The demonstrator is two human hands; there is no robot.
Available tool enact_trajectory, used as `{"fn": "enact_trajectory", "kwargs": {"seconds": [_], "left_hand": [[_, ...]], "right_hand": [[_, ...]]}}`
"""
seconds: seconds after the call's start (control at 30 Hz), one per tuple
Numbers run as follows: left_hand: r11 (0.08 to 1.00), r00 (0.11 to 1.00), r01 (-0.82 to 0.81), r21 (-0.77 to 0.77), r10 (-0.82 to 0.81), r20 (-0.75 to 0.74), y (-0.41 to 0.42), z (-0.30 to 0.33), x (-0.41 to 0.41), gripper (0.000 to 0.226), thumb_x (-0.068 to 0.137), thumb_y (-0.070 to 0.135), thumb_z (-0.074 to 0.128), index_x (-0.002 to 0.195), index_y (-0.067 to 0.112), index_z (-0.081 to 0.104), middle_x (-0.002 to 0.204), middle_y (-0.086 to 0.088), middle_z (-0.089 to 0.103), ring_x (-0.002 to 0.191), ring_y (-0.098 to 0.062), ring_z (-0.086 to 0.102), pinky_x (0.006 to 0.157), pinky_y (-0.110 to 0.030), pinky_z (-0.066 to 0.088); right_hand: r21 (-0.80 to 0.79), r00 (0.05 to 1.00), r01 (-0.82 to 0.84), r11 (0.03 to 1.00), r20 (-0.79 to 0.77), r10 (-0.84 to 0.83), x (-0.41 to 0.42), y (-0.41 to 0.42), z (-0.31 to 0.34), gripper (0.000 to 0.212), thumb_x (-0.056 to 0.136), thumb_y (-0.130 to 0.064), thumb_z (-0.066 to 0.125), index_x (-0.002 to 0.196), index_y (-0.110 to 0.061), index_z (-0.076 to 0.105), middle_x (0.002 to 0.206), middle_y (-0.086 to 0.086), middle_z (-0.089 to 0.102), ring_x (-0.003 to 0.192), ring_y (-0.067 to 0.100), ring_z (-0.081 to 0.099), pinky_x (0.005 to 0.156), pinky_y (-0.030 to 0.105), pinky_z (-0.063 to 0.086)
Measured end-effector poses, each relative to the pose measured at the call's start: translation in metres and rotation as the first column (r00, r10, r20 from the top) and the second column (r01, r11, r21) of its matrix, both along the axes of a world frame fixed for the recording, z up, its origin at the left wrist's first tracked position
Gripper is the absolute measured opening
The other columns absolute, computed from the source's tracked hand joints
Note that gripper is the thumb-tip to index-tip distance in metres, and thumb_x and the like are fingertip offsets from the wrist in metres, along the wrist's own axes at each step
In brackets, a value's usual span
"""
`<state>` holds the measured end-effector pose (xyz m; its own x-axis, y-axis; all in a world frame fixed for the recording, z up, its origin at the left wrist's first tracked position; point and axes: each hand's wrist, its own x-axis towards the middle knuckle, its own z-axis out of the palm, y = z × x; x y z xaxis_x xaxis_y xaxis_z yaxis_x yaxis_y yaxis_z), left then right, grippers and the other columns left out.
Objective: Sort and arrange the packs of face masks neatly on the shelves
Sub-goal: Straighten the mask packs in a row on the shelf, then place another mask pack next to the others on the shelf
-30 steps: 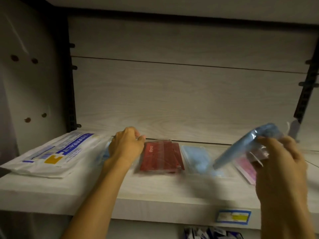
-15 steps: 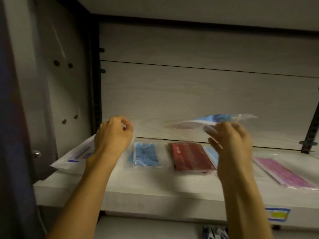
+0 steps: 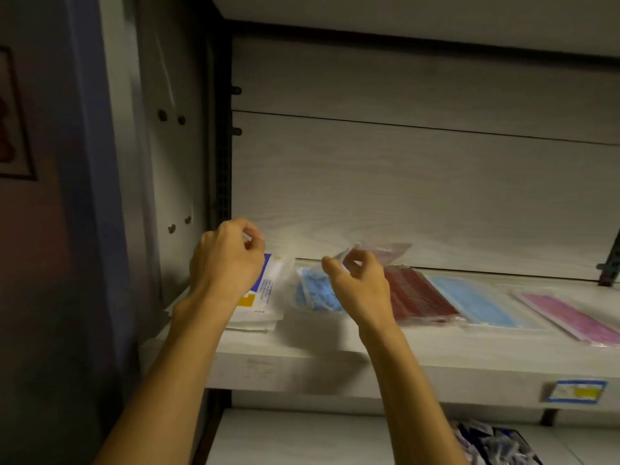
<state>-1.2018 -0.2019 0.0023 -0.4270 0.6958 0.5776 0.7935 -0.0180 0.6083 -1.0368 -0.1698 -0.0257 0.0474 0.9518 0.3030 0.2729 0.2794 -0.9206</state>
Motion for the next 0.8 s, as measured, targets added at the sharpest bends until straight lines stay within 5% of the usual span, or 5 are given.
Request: {"fn": "enact_trajectory", "kwargs": {"seconds": [0.07,0.17,0.4,0.57,0.8], "left_hand": [[1.0,1.0,0.017,0.011,-0.017,0.001,-0.001,-0.001,-0.002,0.002,0.093,0.022,0.058,0.093,0.022,0.057,0.097,-0.006,0.069,0.074,-0.021,0.06,0.056,-0.023,0.043],[0.999,0.999,0.032,0.013,-0.032,0.01,-0.004,-0.003,-0.003,0.008,0.092,0.021,0.059,0.088,0.026,0.055,0.097,-0.005,0.07,0.082,-0.026,0.063,0.067,-0.03,0.051],[0.998,0.998,0.061,0.015,-0.061,0.026,-0.011,-0.007,-0.007,0.015,0.092,0.019,0.059,0.083,0.028,0.051,0.095,-0.003,0.07,0.078,-0.023,0.063,0.068,-0.031,0.052],[0.998,0.997,0.067,0.013,-0.068,0.022,-0.017,-0.004,-0.01,0.012,0.092,0.021,0.059,0.088,0.028,0.05,0.096,-0.003,0.069,0.077,-0.023,0.064,0.069,-0.034,0.056],[0.995,0.992,0.097,-0.019,-0.098,-0.085,-0.017,-0.011,-0.004,0.015,0.093,0.03,0.057,0.104,0.021,0.061,0.1,-0.001,0.07,0.088,-0.022,0.064,0.07,-0.03,0.052]], "right_hand": [[0.031,0.997,0.018,0.999,0.073,-0.02,0.001,-0.007,-0.001,0.056,0.085,-0.05,0.061,0.129,-0.016,0.056,0.13,0.001,0.06,0.121,0.019,0.054,0.104,0.041,0.043],[0.09,0.993,0.069,0.994,0.085,-0.077,0.007,-0.014,0.0,0.045,0.092,-0.049,0.047,0.096,-0.01,0.068,0.092,0.003,0.068,0.099,0.023,0.061,0.096,0.044,0.046],[0.12,0.872,0.225,0.967,0.417,-0.255,0.009,-0.007,-0.012,0.054,0.092,-0.047,0.055,0.05,-0.013,0.049,0.052,-0.003,0.051,0.057,0.018,0.05,0.07,0.033,0.042],[0.111,0.782,0.269,0.957,0.554,-0.285,0.01,-0.011,-0.016,0.038,0.087,-0.054,0.059,0.065,-0.023,0.06,0.071,-0.003,0.058,0.077,0.02,0.054,0.087,0.04,0.042],[0.212,0.72,0.307,0.928,0.586,-0.372,0.021,-0.015,-0.015,0.032,0.088,-0.051,0.061,0.097,-0.023,0.07,0.091,0.001,0.069,0.089,0.023,0.062,0.087,0.045,0.049]]}}
